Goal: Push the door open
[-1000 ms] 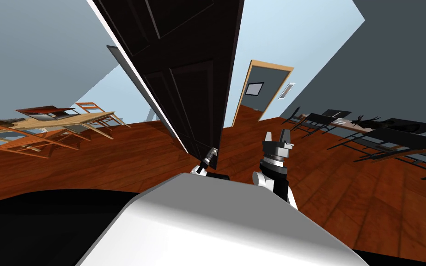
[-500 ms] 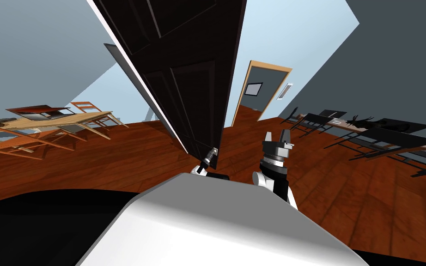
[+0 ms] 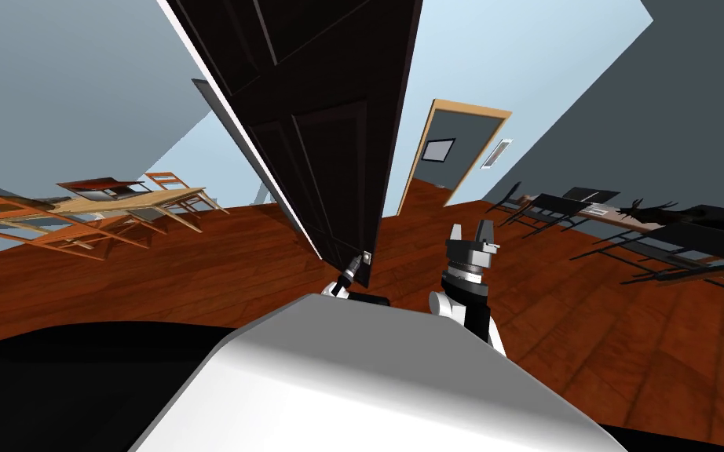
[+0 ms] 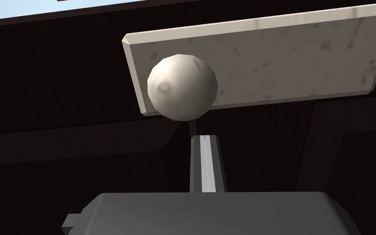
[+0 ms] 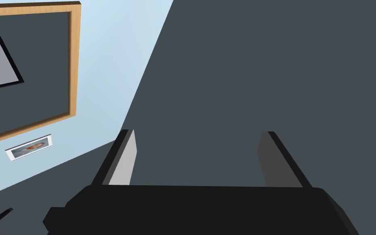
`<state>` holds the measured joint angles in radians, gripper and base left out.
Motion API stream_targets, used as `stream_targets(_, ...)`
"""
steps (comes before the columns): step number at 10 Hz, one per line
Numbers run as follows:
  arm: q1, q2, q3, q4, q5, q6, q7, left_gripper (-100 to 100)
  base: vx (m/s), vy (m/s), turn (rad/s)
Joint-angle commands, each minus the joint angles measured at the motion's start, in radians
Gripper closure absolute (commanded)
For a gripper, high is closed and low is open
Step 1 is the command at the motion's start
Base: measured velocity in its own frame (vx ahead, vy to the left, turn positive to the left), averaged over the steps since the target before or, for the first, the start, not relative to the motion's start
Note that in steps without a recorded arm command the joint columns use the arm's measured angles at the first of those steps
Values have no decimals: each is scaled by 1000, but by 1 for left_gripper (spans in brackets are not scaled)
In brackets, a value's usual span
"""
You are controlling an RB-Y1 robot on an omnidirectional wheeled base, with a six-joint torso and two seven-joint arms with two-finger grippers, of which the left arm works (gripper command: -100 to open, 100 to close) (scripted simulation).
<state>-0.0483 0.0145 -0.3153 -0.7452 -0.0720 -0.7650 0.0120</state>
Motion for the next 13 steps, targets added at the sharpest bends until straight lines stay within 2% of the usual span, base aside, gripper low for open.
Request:
stream_targets(1, 19, 11, -32, -20, 5, 4, -9, -100, -68, 57, 151)
stream_targets(4, 60, 17, -103, -61, 16, 12, -27, -100, -81, 68, 154)
stream_targets(7, 101, -2, -174, -103, 27, 19, -44, -100, -78, 69, 175)
stream_targets(8, 101, -2, -174, -103, 27, 19, -44, -100, -38, 31, 46)
stream_targets(9, 123, -24, -212, -125, 32, 23, -53, -100, -58, 49, 178)
stream_targets(10, 131, -35, -226, -133, 35, 25, -56, -100, -64, 55, 147)
stream_targets(11, 124, -26, -213, -117, 33, 14, -53, -100, -24, 21, 12)
stream_targets(12, 117, 2, -210, -117, 35, 22, -54, -100, 75, -59, -29)
stream_targets(13, 111, 12, -207, -116, 35, 26, -54, -100, 148, -108, -20)
